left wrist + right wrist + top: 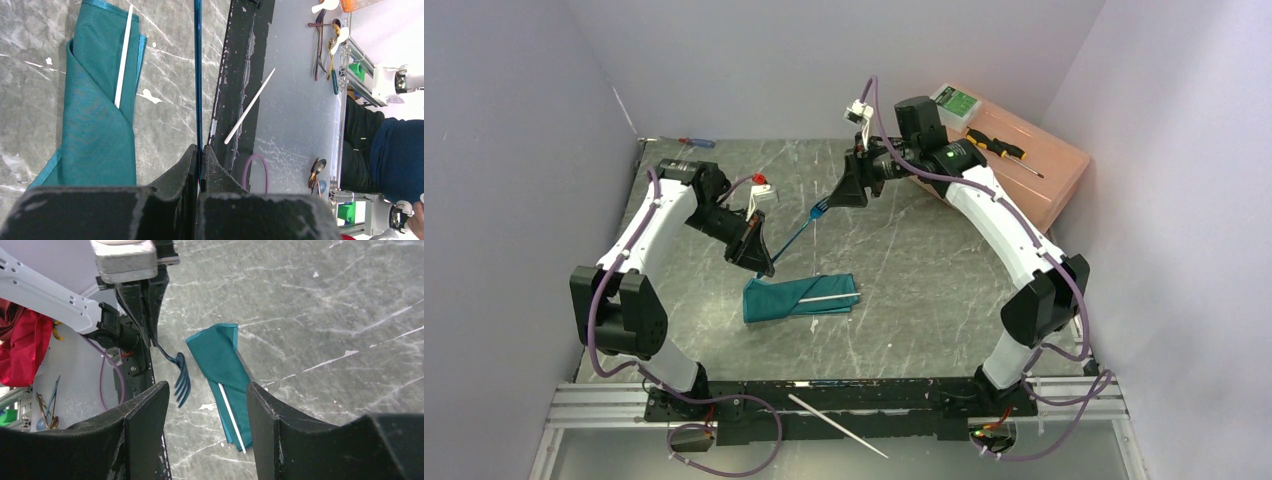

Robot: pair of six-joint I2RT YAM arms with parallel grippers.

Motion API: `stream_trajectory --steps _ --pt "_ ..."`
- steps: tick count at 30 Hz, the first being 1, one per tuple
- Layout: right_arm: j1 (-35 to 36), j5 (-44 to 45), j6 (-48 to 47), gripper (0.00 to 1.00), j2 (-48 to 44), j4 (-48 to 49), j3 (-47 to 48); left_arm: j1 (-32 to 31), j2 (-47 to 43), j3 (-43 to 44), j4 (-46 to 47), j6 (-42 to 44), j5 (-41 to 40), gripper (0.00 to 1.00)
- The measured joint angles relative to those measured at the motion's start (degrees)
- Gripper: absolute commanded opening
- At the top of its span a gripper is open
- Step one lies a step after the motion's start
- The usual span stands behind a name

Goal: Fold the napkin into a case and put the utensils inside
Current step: Pass from the left arm to the right

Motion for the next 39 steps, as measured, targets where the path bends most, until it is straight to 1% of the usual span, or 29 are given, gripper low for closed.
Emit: stream_trajectory --steps 2,7,14,15,16,17,18,19,20,23,28,32,35,39 --pt "0.28 0.17 0.0 0.6 0.87 -0.44 0.0 -0.07 0.0 0.0 0.02 0.0 -0.02 0.03" --pt "1.33 0.35 -0.17 0.45 1.49 -0.96 0.44 -0.24 0.0 0.0 0.0 0.0 -0.04 0.03" --pt "2.84 0.31 -0.44 0.0 1.49 -0.94 0.61 -0.39 0.02 0.0 0.0 -0.09 -0.04 0.03" --pt "3.02 0.48 -0.39 0.0 1.49 -0.94 0.61 -0.39 0.04 0.02 0.0 -0.15 -0.11 0.03" --pt "3.19 1.36 -0.61 0.0 1.49 -0.92 0.61 -0.39 0.11 0.02 -0.24 -0.31 -0.07 0.06" --pt "3.28 2.23 -0.74 0.0 1.49 -0.94 0.61 -0.39 0.13 0.04 -0.52 -0.48 -0.02 0.13" --pt "3.37 2.97 -0.7 0.0 1.51 -0.87 0.5 -0.39 0.17 0.04 -0.61 -0.61 0.0 0.25" --pt "3.43 3.54 -0.63 0.0 1.51 -0.7 0.26 -0.39 0.33 0.13 -0.63 -0.76 -0.07 0.33" --pt "3.5 4.46 -0.22 0.0 1.29 0.0 -0.33 -0.39 0.46 0.15 -0.59 -0.83 -0.15 0.39" --pt "3.39 8.52 2.67 0.0 0.13 2.27 -3.65 -0.39 0.61 0.17 -0.02 -1.88 -1.07 0.46" --pt "2.12 13.75 8.92 0.0 -1.75 2.73 -9.2 0.66 0.68 -0.92 3.32 -4.81 -3.91 0.49" --pt "-1.03 19.06 12.57 0.0 -5.07 2.62 -18.51 4.61 2.99 -1.9 5.53 -7.06 -7.41 0.47" --pt "-3.34 23.37 15.15 0.0 -8.02 2.51 -26.77 6.73 4.28 -5.25 10.16 -9.27 -11.39 0.45" --pt "-4.85 28.3 18.86 0.0 -12.17 2.14 -35.19 7.39 5.09 -11.19 15.72 -11.85 -17.11 0.43"
